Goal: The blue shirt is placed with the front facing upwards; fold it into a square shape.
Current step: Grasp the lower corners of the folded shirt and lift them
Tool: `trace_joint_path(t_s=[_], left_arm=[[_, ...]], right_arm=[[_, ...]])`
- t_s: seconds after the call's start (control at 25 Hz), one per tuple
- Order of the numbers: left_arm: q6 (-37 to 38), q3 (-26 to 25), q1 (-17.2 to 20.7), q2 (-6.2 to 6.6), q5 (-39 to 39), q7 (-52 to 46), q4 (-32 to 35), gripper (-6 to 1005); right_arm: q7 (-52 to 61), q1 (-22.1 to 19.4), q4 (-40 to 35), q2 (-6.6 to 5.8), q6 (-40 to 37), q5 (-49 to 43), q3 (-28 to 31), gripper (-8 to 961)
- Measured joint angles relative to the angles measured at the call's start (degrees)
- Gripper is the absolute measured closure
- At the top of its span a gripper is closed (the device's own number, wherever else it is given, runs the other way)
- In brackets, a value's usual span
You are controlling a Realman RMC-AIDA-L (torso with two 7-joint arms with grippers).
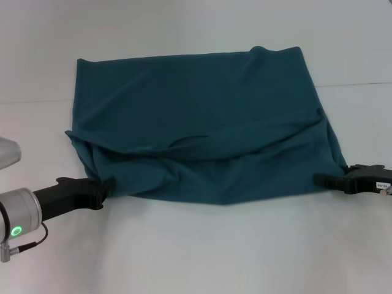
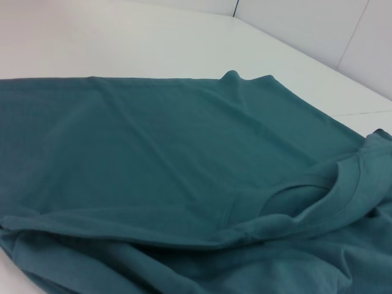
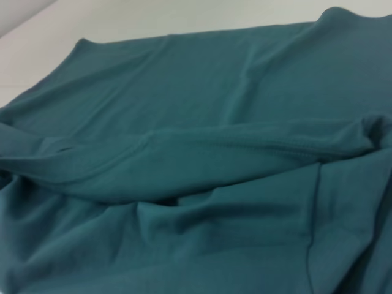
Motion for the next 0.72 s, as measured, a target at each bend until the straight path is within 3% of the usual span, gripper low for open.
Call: trace_joint_path(t_s=[0.2, 0.48, 0.72], left_arm=[[0.02, 0.03, -0.12, -0.08, 0.00, -0.08, 0.04, 960], [-0.12, 0.01, -0.58, -0.09, 0.00, -0.18, 0.15, 954], [-0.45, -0.39, -1.11, 1.34, 0.00, -0.34, 1.22, 950]], right_arm=[[1.88, 0.05, 0.00, 0.13, 2.17, -0.15, -1.64, 188], [1.51, -0.52, -0.98, 0.13, 2.25, 0.03, -1.31, 437], [2.06, -1.59, -3.48, -0.15, -0.53, 0.38, -0.63, 596]])
